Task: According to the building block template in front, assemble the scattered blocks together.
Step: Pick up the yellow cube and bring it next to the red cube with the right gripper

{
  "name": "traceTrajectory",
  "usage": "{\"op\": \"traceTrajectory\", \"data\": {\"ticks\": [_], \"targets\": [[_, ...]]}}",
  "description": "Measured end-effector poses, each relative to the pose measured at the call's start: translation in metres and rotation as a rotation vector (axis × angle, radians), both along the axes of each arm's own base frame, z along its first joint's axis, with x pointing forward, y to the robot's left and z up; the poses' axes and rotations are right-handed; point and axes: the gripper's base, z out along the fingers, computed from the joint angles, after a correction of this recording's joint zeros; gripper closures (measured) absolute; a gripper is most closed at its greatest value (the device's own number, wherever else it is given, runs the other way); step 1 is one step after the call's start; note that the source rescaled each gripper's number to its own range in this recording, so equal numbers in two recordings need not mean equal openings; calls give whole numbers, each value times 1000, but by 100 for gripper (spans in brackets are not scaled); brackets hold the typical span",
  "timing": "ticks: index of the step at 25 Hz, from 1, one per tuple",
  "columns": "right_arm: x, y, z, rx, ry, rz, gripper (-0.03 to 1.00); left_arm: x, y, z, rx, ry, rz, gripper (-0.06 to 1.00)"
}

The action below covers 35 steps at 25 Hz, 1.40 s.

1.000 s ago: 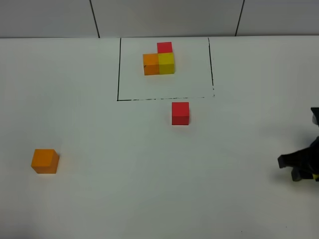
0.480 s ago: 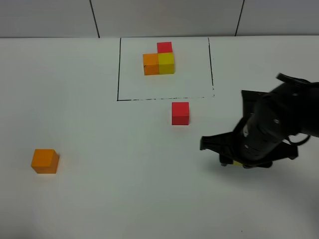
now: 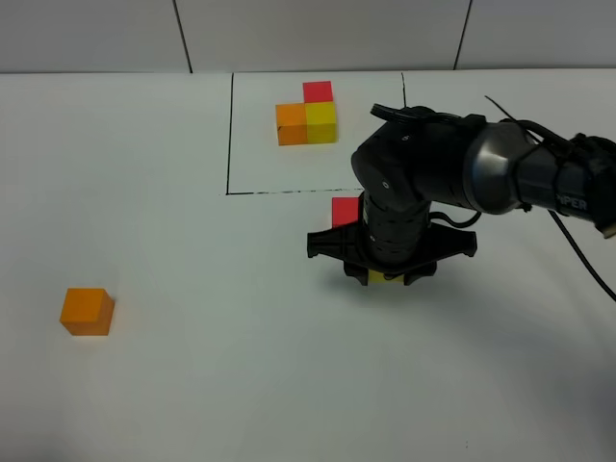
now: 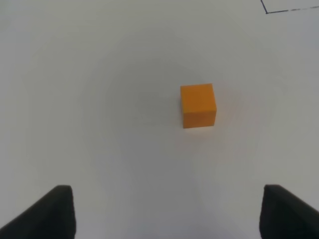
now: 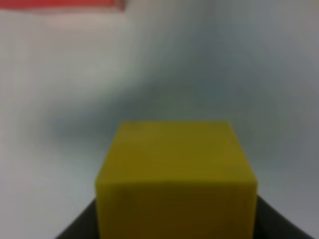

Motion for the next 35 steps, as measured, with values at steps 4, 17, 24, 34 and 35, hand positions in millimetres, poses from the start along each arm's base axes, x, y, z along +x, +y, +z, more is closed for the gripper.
{"op": "traceTrajectory", "data": {"ticks": [4,17,24,34,35], "targets": [[12,11,-5,16,0,18,96,0,0,0,0,0,0,22],[24,24,-28,17,25,72,96,0,0,0,0,0,0,22],[27,25,-37,5,39,74,96,0,0,0,0,0,0,22],[29,27,-37,24,15,77,96,0,0,0,0,0,0,22],[29,27,-37,24,15,77,96,0,0,0,0,0,0,22]]}}
